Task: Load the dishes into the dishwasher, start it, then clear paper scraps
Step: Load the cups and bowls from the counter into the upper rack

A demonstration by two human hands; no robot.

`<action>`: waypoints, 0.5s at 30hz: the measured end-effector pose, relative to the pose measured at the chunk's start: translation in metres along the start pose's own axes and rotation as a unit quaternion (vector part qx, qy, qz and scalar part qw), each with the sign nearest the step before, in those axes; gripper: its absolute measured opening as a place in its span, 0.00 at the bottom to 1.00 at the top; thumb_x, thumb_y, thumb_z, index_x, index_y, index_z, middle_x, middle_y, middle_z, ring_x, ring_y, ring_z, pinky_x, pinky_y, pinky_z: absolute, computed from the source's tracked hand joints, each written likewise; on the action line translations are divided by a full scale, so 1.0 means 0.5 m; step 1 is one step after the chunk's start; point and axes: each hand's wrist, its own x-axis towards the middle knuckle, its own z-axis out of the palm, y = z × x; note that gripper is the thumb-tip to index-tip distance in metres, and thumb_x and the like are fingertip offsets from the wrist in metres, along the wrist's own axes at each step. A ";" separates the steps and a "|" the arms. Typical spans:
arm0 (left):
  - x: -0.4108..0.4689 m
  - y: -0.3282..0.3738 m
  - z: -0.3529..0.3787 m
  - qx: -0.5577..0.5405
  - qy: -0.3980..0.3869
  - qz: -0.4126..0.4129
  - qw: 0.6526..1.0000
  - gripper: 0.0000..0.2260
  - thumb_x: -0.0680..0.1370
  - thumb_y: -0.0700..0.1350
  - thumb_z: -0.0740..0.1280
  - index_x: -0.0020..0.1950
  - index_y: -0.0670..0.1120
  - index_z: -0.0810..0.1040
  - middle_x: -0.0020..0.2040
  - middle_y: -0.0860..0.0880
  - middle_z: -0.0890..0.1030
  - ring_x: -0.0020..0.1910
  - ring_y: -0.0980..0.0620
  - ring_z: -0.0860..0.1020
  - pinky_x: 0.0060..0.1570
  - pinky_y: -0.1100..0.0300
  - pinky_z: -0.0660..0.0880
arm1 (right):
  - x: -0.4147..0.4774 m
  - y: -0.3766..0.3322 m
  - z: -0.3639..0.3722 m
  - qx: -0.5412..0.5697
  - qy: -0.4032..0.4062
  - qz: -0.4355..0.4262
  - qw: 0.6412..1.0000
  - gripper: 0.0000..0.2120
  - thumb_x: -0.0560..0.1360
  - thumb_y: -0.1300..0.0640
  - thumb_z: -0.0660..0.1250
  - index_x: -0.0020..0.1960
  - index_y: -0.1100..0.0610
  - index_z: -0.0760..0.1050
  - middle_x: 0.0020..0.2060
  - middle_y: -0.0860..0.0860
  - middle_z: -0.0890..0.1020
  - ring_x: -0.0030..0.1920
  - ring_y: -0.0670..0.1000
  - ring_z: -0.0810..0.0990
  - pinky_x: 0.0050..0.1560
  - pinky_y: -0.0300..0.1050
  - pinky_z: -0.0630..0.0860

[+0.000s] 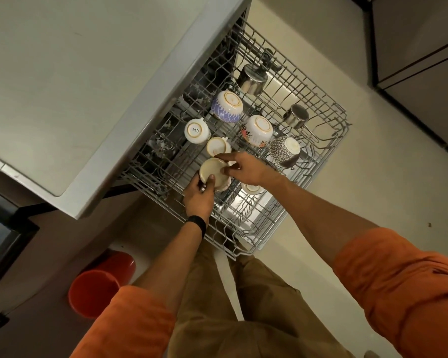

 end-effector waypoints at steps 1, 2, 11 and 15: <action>0.000 -0.007 0.000 0.011 -0.003 -0.002 1.000 0.23 0.70 0.63 0.71 0.63 0.59 0.81 0.59 0.53 0.84 0.60 0.49 0.82 0.60 0.45 0.80 | -0.003 0.003 0.006 -0.001 -0.002 0.004 1.000 0.24 0.81 0.59 0.68 0.76 0.53 0.70 0.71 0.52 0.75 0.66 0.51 0.76 0.68 0.44 0.71; -0.001 -0.009 0.001 0.023 -0.006 0.000 1.000 0.24 0.71 0.61 0.72 0.65 0.57 0.80 0.60 0.52 0.83 0.60 0.49 0.81 0.61 0.44 0.80 | -0.004 0.007 0.014 -0.005 -0.003 0.009 1.000 0.25 0.81 0.60 0.68 0.77 0.53 0.69 0.72 0.53 0.75 0.67 0.52 0.76 0.69 0.45 0.71; -0.005 -0.004 -0.001 0.092 -0.014 0.015 0.996 0.19 0.80 0.48 0.71 0.71 0.49 0.77 0.65 0.48 0.82 0.63 0.49 0.79 0.66 0.48 0.76 | -0.001 0.029 0.055 -0.046 0.044 0.018 0.998 0.26 0.80 0.60 0.69 0.76 0.52 0.70 0.70 0.55 0.76 0.63 0.57 0.79 0.64 0.44 0.72; -0.005 -0.005 -0.003 0.119 -0.028 0.029 0.992 0.21 0.80 0.49 0.71 0.73 0.50 0.76 0.66 0.49 0.80 0.64 0.50 0.78 0.66 0.50 0.76 | -0.001 0.040 0.066 -0.069 0.052 0.011 0.996 0.26 0.79 0.60 0.70 0.76 0.54 0.71 0.68 0.56 0.71 0.56 0.55 0.78 0.59 0.41 0.72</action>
